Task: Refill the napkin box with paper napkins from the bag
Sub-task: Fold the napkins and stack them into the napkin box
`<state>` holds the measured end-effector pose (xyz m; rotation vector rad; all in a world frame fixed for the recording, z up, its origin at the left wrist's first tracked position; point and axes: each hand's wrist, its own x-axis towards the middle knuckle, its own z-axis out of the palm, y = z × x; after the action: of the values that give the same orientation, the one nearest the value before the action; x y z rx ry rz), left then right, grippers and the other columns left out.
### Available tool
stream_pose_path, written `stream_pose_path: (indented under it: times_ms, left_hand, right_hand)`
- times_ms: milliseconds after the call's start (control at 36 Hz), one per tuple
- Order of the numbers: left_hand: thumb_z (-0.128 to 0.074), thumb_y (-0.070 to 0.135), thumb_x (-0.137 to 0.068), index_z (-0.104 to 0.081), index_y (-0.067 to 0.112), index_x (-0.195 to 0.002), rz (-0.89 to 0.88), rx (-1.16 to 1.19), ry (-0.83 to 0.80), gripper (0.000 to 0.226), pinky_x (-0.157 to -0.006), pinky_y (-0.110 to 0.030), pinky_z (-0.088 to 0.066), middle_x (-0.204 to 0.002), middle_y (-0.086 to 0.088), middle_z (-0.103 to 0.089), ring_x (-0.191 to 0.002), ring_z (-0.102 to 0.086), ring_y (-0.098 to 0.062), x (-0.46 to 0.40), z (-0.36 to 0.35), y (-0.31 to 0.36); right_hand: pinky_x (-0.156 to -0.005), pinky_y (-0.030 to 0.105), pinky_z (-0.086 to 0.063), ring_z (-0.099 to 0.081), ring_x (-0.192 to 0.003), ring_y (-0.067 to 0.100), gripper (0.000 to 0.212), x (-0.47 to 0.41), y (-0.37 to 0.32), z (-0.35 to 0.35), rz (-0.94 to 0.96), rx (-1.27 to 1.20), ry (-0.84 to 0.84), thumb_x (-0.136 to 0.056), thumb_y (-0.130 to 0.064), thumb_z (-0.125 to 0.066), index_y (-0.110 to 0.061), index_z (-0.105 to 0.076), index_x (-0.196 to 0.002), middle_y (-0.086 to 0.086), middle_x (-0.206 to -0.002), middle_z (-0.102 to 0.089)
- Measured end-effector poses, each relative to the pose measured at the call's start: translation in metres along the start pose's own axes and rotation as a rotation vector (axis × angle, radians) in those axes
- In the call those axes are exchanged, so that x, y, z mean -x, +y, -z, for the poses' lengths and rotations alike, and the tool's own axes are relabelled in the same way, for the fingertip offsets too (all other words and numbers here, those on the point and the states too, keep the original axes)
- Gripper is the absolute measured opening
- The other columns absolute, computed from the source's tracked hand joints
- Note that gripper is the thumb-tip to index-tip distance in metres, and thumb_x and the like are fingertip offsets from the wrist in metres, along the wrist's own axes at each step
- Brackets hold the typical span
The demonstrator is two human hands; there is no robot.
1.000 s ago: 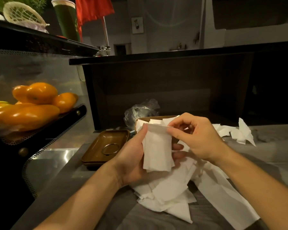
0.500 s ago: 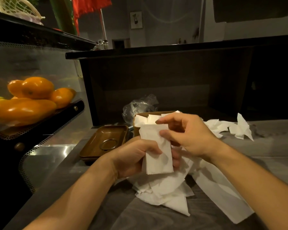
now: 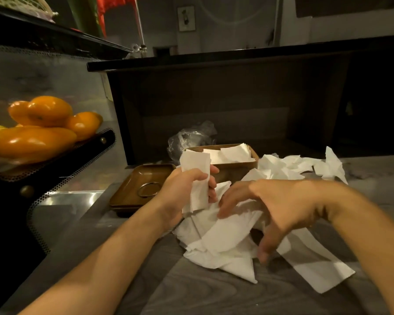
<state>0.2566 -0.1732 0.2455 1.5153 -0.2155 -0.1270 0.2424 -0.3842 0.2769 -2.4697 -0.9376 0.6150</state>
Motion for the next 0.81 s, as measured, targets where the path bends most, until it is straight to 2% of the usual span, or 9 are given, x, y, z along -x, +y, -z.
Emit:
stream_pose_path:
  times_ms: [83,167,250,306,417,528,611,694,806]
  left_hand:
    - [-0.048,0.015,-0.101,-0.063,0.010,-0.116,0.018,-0.035,-0.027,0.022,-0.072,-0.034,-0.058,-0.081,-0.008,-0.065,-0.072,-0.062,-0.019,0.001,-0.002,-0.003]
    - [-0.046,0.013,-0.101,-0.063,0.009,-0.116,0.020,-0.042,-0.036,0.023,-0.070,-0.034,-0.058,-0.079,-0.007,-0.064,-0.069,-0.062,-0.017,0.000,-0.002,-0.005]
    - [-0.046,0.016,-0.101,-0.062,0.010,-0.117,0.013,-0.073,-0.034,0.024,-0.070,-0.031,-0.059,-0.080,-0.007,-0.065,-0.070,-0.063,-0.016,0.000,-0.002,-0.005]
    - [-0.046,0.017,-0.101,-0.062,0.011,-0.118,0.015,-0.085,-0.034,0.024,-0.073,-0.033,-0.058,-0.082,-0.007,-0.065,-0.074,-0.063,-0.018,0.000,-0.002,-0.005]
    - [-0.047,0.018,-0.101,-0.062,0.010,-0.118,0.026,-0.100,-0.026,0.024,-0.077,-0.036,-0.057,-0.084,-0.008,-0.065,-0.077,-0.062,-0.020,-0.001,-0.002,-0.006]
    - [-0.046,0.017,-0.101,-0.061,0.010,-0.118,0.026,-0.088,-0.038,0.024,-0.078,-0.036,-0.057,-0.083,-0.008,-0.065,-0.076,-0.062,-0.020,-0.001,-0.002,-0.007]
    - [-0.045,0.015,-0.101,-0.062,0.010,-0.116,0.012,-0.062,-0.044,0.024,-0.074,-0.035,-0.058,-0.082,-0.009,-0.065,-0.072,-0.063,-0.018,0.000,-0.001,-0.007]
    - [-0.045,0.017,-0.101,-0.063,0.010,-0.117,0.012,-0.054,-0.045,0.025,-0.073,-0.033,-0.058,-0.084,-0.010,-0.065,-0.072,-0.063,-0.018,0.000,-0.001,-0.007]
    - [-0.045,0.019,-0.102,-0.062,0.012,-0.117,0.025,-0.057,-0.049,0.024,-0.071,-0.031,-0.059,-0.084,-0.009,-0.065,-0.074,-0.063,-0.017,0.000,-0.002,-0.007]
  right_hand:
    - [-0.112,0.025,-0.038,-0.039,-0.126,-0.009,0.043,-0.004,-0.004,-0.002,-0.005,0.009,0.044,-0.078,-0.031,-0.087,-0.050,-0.070,-0.112,-0.039,-0.127,-0.045]
    - [-0.107,0.025,-0.039,-0.046,-0.121,-0.011,0.015,-0.008,-0.002,-0.004,0.005,-0.029,0.114,-0.087,-0.043,-0.075,-0.044,-0.077,-0.101,-0.037,-0.122,-0.054]
    - [-0.105,0.024,-0.042,-0.053,-0.115,-0.008,0.011,-0.010,-0.001,-0.005,0.004,-0.054,0.185,-0.089,-0.043,-0.072,-0.040,-0.080,-0.096,-0.035,-0.116,-0.060]
    - [-0.109,0.026,-0.040,-0.050,-0.120,-0.007,0.014,-0.011,0.001,-0.005,-0.002,-0.032,0.150,-0.087,-0.037,-0.077,-0.041,-0.078,-0.101,-0.034,-0.120,-0.057]
    - [-0.111,0.025,-0.037,-0.040,-0.130,-0.005,0.057,-0.008,0.004,-0.003,0.014,0.051,0.029,-0.069,-0.045,-0.089,-0.058,-0.063,-0.118,-0.039,-0.130,-0.044]
    - [-0.108,0.023,-0.042,-0.048,-0.124,-0.001,0.032,-0.009,0.001,-0.006,0.009,-0.005,0.106,-0.084,-0.023,-0.081,-0.045,-0.074,-0.107,-0.033,-0.125,-0.051]
    - [-0.101,0.030,-0.053,-0.060,-0.111,0.002,0.013,-0.013,0.002,-0.008,0.008,-0.118,0.218,-0.087,-0.035,-0.077,-0.040,-0.079,-0.099,-0.029,-0.116,-0.062]
    - [-0.101,0.032,-0.053,-0.062,-0.111,0.003,0.012,-0.014,0.004,-0.009,-0.010,-0.168,0.243,-0.088,-0.046,-0.072,-0.044,-0.078,-0.098,-0.028,-0.115,-0.065]
    - [-0.100,0.031,-0.055,-0.064,-0.109,0.005,0.009,-0.014,0.002,-0.010,-0.027,-0.208,0.258,-0.091,-0.042,-0.071,-0.047,-0.078,-0.087,-0.026,-0.113,-0.067]
